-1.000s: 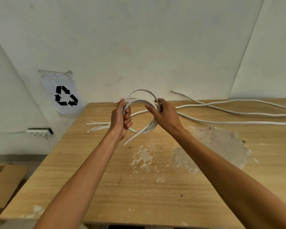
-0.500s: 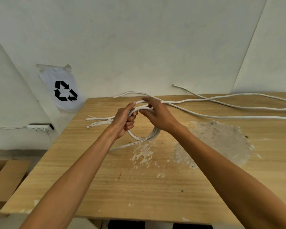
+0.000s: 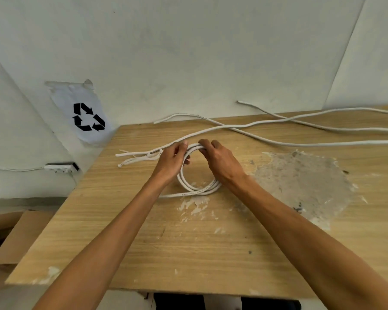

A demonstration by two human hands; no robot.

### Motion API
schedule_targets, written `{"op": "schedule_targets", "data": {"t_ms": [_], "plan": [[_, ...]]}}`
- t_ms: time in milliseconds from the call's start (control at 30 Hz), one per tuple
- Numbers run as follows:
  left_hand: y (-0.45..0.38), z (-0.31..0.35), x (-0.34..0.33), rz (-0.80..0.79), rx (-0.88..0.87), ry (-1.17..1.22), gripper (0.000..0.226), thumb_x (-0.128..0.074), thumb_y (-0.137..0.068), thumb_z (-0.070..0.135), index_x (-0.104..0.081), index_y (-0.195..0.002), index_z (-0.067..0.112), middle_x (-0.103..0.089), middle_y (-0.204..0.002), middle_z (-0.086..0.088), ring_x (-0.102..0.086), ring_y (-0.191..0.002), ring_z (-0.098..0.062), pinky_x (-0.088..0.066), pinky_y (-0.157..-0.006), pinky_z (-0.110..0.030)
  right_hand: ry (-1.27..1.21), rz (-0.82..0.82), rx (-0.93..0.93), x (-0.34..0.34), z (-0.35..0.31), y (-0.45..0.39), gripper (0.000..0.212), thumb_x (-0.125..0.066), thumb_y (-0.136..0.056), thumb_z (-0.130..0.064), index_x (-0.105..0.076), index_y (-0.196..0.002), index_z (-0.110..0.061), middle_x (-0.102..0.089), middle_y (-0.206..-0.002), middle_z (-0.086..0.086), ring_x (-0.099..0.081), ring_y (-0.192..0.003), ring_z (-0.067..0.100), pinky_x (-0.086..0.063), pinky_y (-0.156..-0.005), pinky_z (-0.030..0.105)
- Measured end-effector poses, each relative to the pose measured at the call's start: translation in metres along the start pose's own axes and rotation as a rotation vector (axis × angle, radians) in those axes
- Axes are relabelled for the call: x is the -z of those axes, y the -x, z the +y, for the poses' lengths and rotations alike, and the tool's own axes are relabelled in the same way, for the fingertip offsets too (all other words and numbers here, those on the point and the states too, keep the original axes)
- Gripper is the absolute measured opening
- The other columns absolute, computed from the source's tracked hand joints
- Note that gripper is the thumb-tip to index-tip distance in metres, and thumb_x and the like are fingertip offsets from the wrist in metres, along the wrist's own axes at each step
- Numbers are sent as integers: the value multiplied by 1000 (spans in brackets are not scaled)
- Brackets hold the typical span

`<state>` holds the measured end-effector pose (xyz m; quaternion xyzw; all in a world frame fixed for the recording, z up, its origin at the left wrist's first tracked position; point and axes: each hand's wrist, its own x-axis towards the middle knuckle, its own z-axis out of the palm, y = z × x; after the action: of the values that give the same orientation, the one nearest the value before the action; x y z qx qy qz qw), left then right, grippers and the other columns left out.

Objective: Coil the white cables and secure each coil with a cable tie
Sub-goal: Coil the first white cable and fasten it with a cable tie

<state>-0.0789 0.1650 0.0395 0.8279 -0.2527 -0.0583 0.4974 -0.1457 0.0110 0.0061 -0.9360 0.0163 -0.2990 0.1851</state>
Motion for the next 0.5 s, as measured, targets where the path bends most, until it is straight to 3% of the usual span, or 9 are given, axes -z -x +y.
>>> {"op": "schedule_targets", "data": {"t_ms": [67,167,267,333,400,433,500], "plan": [[12,-8,2,136,-31,-208,45,-39,-102,56,-64,-103,18,-66,-90,5,-62,-80,-12,-45,-70,-31,-39,23,-47,-1,2,2,31,-45,-105,-29,-51,-132,-15,-55,-94,13,-58,-69,37,-50,-59,44],[38,-26,14,358,-63,-506,51,-38,-98,64,-56,-77,21,-57,-71,9,-55,-65,-14,-37,-59,-30,-70,63,-121,-2,8,6,32,-43,-106,-29,-52,-133,-14,-56,-96,13,-58,-74,35,-48,-62,40],[53,-39,19,309,-138,-697,66,-35,-95,67,-46,-52,19,-49,-48,3,-54,-50,-24,-38,-54,-31,-101,90,-190,-3,12,6,31,-42,-106,-29,-52,-133,-16,-56,-98,14,-58,-78,36,-40,-63,34],[56,-38,20,334,-207,-779,63,-40,-96,64,-47,-51,20,-50,-50,2,-57,-54,-29,-37,-54,-31,-117,118,-235,-5,13,8,31,-40,-106,-29,-51,-133,-16,-56,-100,15,-57,-78,37,-38,-64,34],[58,-35,19,455,-314,-784,44,-53,-94,57,-60,-73,20,-62,-75,-2,-62,-79,-28,-42,-62,-35,-151,163,-310,-5,14,11,31,-39,-106,-28,-50,-133,-18,-56,-102,15,-54,-77,33,-36,-64,34],[57,-36,16,502,-323,-763,39,-58,-92,56,-63,-93,17,-64,-98,-6,-59,-98,-28,-45,-74,-39,-166,190,-351,-4,16,12,31,-39,-106,-27,-50,-133,-18,-56,-102,15,-52,-75,30,-35,-64,34],[53,-38,10,465,-133,-651,72,-60,-88,62,-45,-137,12,-43,-145,-13,-38,-135,-30,-36,-105,-44,-183,232,-418,-3,19,12,30,-39,-106,-25,-50,-133,-17,-56,-102,16,-53,-76,31,-35,-64,34]]}}
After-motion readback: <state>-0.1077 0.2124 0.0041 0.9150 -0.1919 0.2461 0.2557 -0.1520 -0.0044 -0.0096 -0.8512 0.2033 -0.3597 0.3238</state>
